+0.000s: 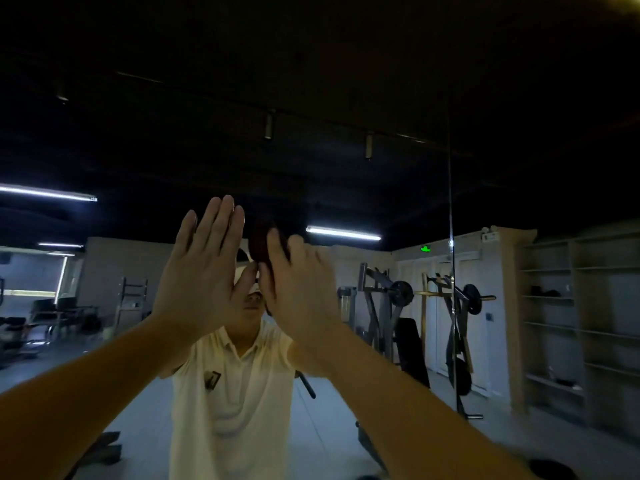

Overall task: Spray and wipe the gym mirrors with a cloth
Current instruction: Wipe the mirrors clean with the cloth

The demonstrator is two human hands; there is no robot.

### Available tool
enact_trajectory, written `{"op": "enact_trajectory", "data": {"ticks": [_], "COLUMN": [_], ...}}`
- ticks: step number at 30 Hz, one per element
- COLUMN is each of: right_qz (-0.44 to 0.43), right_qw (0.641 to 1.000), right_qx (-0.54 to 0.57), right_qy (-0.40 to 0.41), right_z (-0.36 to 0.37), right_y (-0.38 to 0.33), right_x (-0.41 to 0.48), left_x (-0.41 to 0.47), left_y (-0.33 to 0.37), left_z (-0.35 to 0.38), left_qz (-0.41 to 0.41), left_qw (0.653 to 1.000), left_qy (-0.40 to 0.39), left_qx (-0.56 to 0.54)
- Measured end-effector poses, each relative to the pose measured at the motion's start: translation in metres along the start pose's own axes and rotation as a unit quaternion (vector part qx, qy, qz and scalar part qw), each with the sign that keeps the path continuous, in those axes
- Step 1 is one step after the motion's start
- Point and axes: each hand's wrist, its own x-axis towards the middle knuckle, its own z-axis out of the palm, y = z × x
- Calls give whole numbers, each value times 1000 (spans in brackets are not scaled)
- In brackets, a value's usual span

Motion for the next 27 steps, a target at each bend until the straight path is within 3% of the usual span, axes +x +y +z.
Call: {"op": "enact_trajectory", "data": {"ticks": [2, 4, 10, 14, 21, 25, 27], "right_qz": [-60, -35, 230, 327, 215, 54, -29], "right_qw": [997, 995, 956, 937, 976, 996, 998], "right_qx": [-35, -71, -169, -123, 13, 69, 56], "right_qy": [-16, -60, -63, -19, 46, -13, -18], "right_z": [-10, -23, -66, -53, -17, -2, -2], "right_y": [36, 84, 214, 199, 82, 25, 34], "right_x": [-11, -16, -39, -44, -21, -41, -55], "left_x": [0, -2, -32, -56, -57, -57, -58], "left_y": [1, 7, 56, 62, 60, 58, 57], "left_z": [-1, -4, -7, 3, 4, 5, 5], "left_qz": [-5, -14, 61, 53, 60, 66, 68], "left_qw": [1000, 1000, 998, 998, 997, 997, 997], "left_qy": [0, -4, -12, -9, -34, -27, -27], "left_qx": [-1, -6, -32, -29, -26, -34, -38]}}
